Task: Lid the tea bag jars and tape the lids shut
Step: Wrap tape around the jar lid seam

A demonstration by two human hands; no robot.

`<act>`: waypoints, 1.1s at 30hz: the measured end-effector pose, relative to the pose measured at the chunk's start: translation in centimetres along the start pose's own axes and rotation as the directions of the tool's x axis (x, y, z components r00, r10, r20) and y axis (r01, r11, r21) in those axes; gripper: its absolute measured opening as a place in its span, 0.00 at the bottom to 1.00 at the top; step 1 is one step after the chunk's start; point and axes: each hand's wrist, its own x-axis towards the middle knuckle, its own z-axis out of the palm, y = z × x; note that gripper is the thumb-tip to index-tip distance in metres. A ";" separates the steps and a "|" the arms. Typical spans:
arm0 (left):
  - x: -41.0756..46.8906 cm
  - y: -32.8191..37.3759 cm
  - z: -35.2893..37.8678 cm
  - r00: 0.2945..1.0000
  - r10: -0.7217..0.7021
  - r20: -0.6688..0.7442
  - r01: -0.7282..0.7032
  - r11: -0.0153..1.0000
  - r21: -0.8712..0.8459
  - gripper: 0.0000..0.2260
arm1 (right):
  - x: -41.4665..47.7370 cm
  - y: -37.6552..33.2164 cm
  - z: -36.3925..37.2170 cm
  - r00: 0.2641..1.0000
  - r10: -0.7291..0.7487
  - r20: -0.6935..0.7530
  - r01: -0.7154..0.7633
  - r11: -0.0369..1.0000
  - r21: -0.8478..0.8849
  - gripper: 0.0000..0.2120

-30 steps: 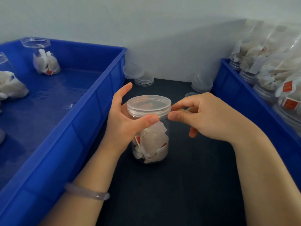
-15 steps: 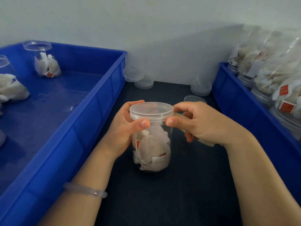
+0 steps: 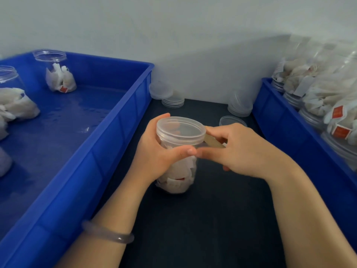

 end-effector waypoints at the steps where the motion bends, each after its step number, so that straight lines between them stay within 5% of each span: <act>1: 0.1 -0.1 0.0 1.000 0.001 -0.003 -0.001 1.000 -0.007 0.46 | 0.0 0.2 -0.3 0.999 0.001 0.032 -0.001 1.000 0.000 0.20; 5: 0.2 -0.4 -0.2 1.000 -0.002 -0.016 0.001 0.998 -0.057 0.41 | -0.6 0.6 -0.6 0.991 0.025 0.133 -0.038 0.995 0.096 0.32; 9: 0.4 -0.5 -0.7 1.000 -0.030 -0.006 0.029 0.992 -0.124 0.39 | -0.4 0.3 -0.7 0.998 -0.052 0.030 0.049 0.996 0.079 0.25; 19: 0.1 -0.3 -0.7 0.995 -0.021 0.102 0.042 0.977 -0.209 0.34 | -0.2 1.0 -0.9 0.999 0.032 -0.041 -0.028 0.995 0.099 0.43; 25: 0.1 -0.3 -0.9 0.970 0.002 0.241 0.055 0.971 -0.231 0.33 | 0.1 1.4 -0.3 0.992 -0.118 0.040 0.110 0.979 0.169 0.16; 29: 0.1 -0.4 -1.1 0.957 -0.006 0.289 0.068 0.976 -0.206 0.40 | 0.2 1.7 0.3 0.990 -0.112 0.086 0.074 0.931 0.356 0.20; 33: 0.0 -0.1 -0.6 0.997 0.015 0.072 -0.003 0.985 -0.172 0.40 | 0.6 1.8 0.5 0.997 -0.073 -0.003 0.069 0.925 0.375 0.18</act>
